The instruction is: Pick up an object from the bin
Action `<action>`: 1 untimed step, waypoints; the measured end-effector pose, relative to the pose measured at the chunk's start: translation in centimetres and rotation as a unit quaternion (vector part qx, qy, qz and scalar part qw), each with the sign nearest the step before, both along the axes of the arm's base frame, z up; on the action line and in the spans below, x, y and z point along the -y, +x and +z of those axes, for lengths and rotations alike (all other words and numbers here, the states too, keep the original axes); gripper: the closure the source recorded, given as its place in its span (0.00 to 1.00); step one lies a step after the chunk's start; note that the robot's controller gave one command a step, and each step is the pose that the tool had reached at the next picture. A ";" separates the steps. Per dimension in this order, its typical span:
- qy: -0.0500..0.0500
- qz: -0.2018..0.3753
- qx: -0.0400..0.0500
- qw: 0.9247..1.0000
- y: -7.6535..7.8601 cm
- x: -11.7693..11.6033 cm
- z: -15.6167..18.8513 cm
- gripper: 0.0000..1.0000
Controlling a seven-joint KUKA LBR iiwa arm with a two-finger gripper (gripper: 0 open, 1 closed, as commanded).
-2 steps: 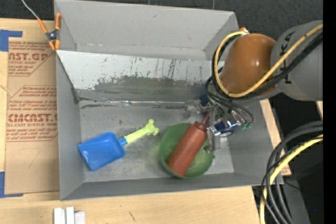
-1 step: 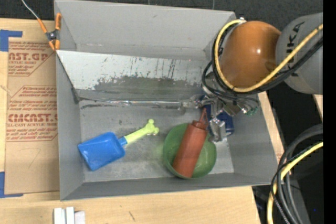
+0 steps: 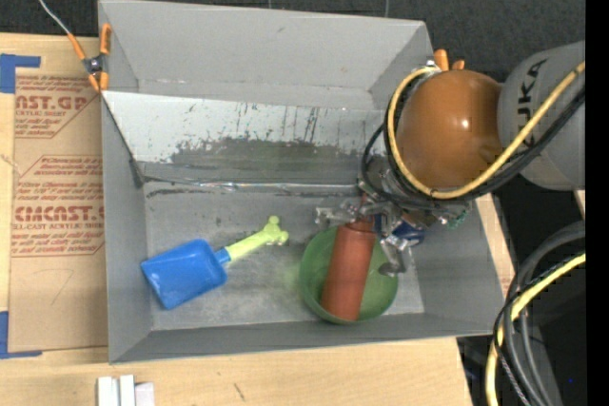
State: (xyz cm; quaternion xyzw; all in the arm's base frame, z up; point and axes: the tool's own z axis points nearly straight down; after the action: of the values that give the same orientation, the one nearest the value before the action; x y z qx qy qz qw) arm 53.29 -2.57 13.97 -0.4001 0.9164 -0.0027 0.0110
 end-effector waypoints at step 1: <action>-0.004 0.212 -0.002 0.977 0.3 0.9 -4.0 0.00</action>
Offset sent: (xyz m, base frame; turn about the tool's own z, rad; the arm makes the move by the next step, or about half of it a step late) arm 0.0043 -0.0117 -0.0697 -0.6059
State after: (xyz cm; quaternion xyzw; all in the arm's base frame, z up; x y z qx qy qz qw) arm 53.63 -3.52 9.96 -0.5849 0.8110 -0.0027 0.0079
